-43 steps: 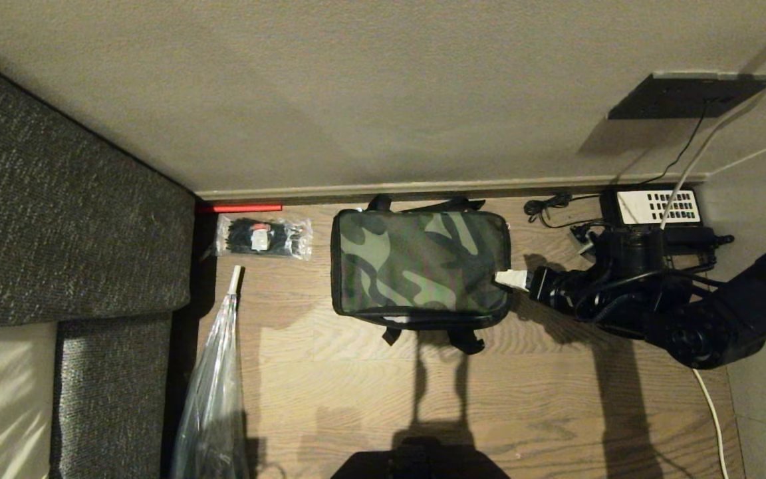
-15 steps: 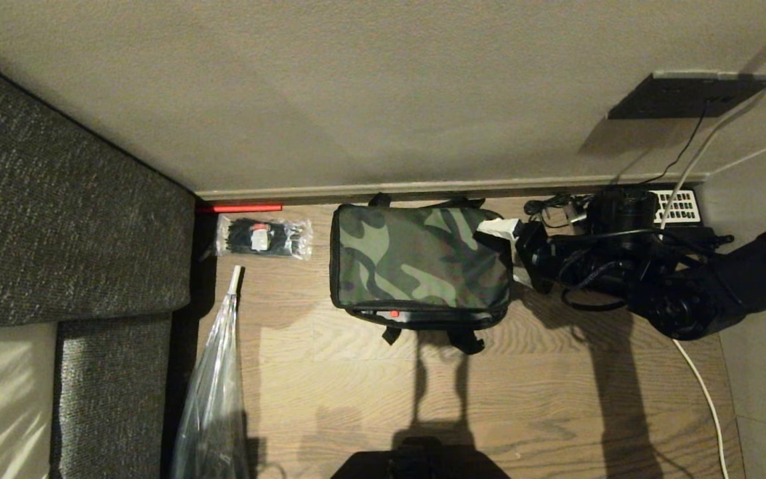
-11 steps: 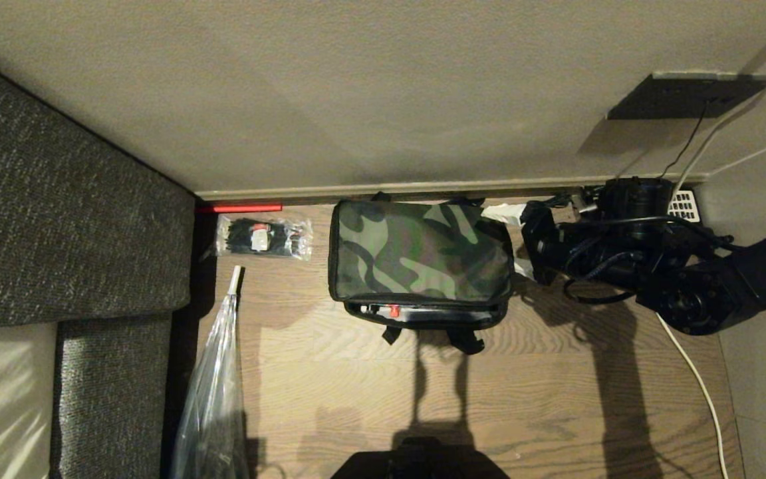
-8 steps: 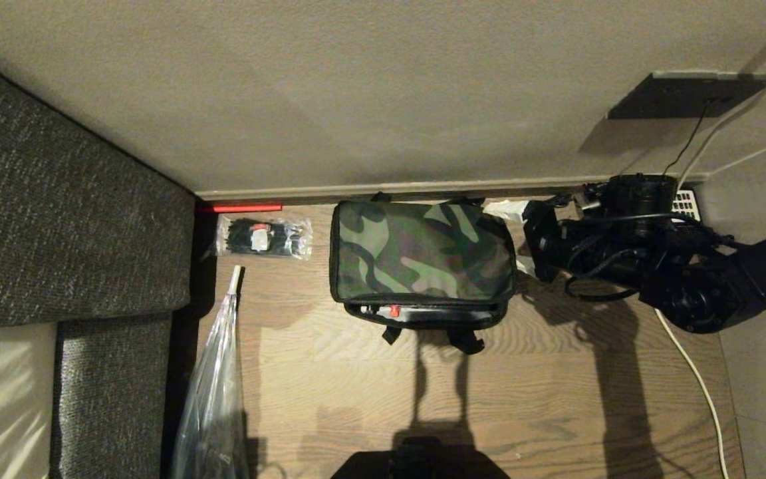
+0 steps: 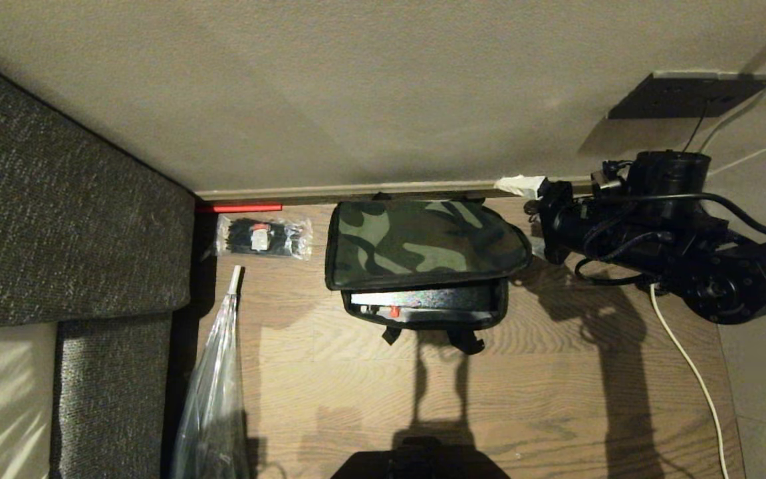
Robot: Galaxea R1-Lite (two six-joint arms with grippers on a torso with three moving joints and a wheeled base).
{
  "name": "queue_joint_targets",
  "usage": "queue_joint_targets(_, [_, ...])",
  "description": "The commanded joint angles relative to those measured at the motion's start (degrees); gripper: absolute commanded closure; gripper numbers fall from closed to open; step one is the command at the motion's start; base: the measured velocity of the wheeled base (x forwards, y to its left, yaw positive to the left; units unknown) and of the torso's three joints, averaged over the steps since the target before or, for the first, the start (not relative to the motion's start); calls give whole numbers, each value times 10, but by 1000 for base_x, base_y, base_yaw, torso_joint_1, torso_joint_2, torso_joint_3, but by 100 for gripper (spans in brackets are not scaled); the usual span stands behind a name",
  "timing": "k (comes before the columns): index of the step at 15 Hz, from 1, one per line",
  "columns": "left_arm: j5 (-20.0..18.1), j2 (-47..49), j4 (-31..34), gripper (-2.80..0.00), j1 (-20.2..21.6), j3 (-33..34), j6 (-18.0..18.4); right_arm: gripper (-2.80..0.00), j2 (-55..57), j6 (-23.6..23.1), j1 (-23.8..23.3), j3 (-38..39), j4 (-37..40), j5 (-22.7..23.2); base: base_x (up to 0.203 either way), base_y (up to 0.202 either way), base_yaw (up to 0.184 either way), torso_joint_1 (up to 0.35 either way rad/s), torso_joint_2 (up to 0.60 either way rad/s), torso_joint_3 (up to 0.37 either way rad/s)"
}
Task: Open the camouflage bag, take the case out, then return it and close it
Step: Open the top of the storage box
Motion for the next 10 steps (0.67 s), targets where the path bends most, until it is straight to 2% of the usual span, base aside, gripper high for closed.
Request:
queue_joint_targets(1, [0, -1, 0, 0, 0, 2, 0, -280, -16, 4, -3, -20, -1, 1, 0, 0, 0, 0, 0, 0])
queue_joint_targets(8, [0, -1, 0, 0, 0, 2, 0, -280, -33, 3, -9, -63, -2, 1, 0, 0, 0, 0, 0, 0])
queue_joint_targets(10, [0, -1, 0, 0, 0, 2, 0, -280, -38, 2, -29, -83, -7, 6, 0, 0, 0, 0, 0, 0])
